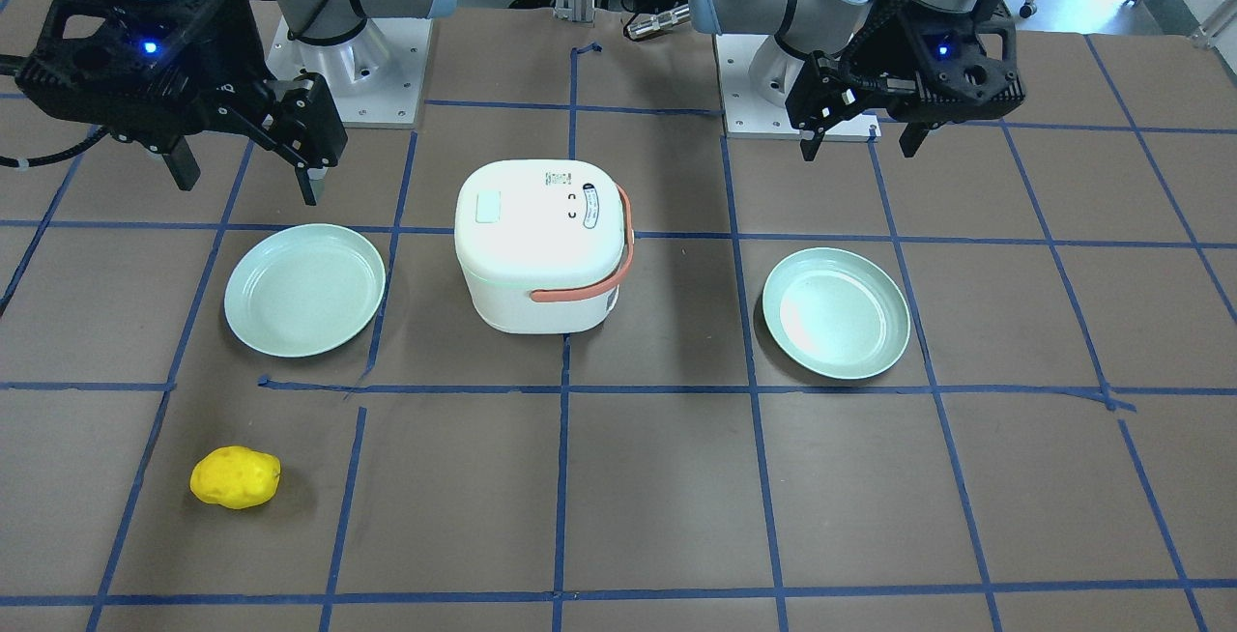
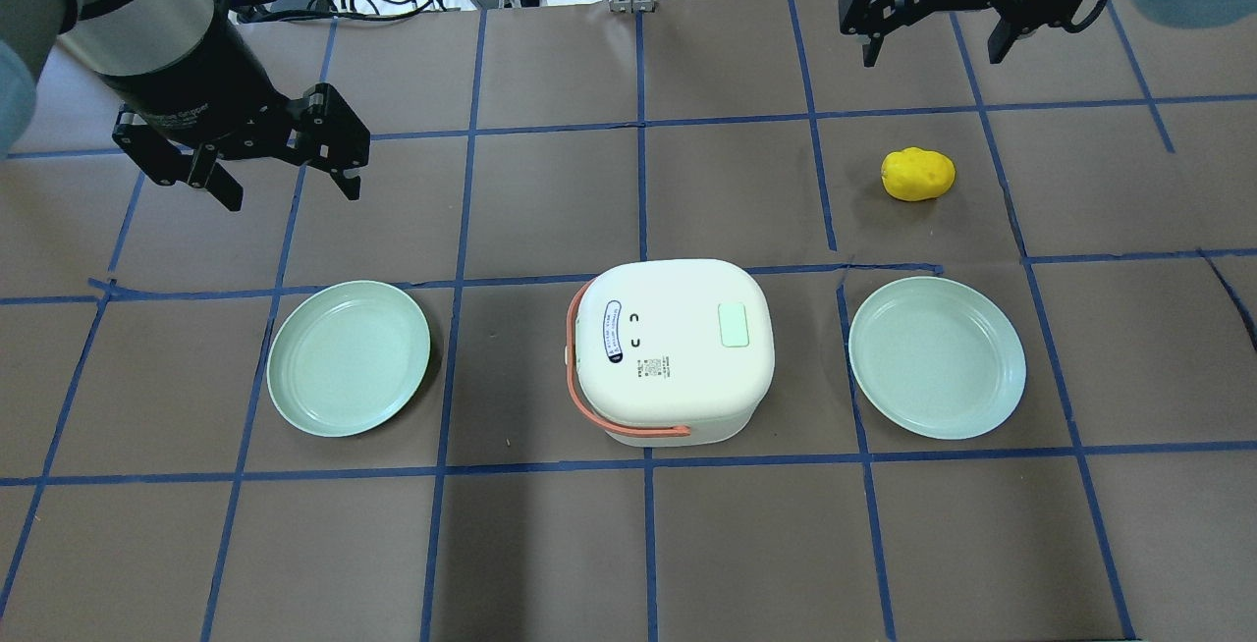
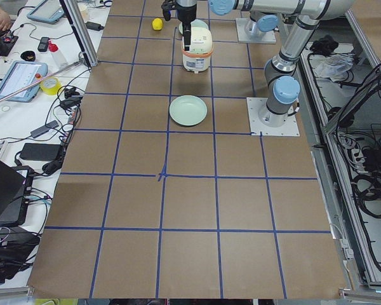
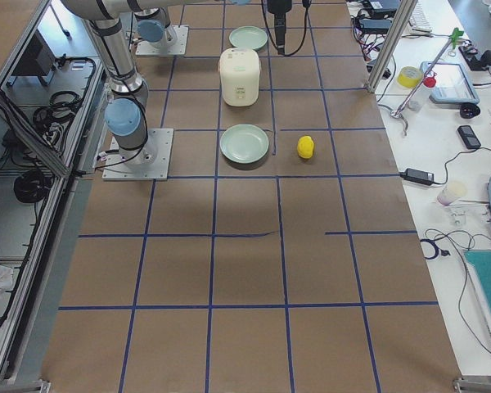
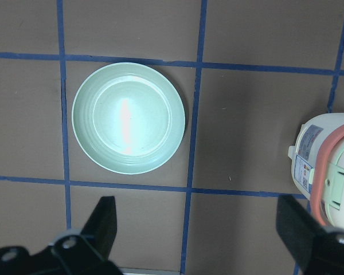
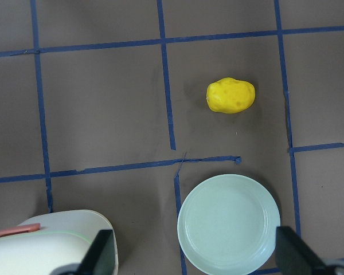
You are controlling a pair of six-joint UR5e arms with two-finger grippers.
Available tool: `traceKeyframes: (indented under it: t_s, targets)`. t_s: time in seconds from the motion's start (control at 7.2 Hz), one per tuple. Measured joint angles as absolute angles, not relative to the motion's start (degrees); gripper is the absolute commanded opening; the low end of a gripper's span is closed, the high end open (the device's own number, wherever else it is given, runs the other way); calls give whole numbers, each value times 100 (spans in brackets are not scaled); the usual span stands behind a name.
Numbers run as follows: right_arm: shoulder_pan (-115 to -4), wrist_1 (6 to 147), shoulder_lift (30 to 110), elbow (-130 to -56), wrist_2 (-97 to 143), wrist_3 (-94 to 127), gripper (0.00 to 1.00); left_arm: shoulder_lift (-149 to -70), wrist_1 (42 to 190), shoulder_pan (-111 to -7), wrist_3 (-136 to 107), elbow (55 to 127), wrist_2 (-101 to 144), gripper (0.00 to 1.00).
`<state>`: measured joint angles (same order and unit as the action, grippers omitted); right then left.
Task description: Press rice cooker button
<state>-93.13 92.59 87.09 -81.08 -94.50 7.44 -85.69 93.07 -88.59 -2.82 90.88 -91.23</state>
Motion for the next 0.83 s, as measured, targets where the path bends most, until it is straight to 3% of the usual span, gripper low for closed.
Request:
traceKeyframes:
  t_s: [0.83]
  targets:
    - [-9316,9271,8707,-8130,-9091,677,100,-8569,9308,-8860,-282,9088,-9123,100]
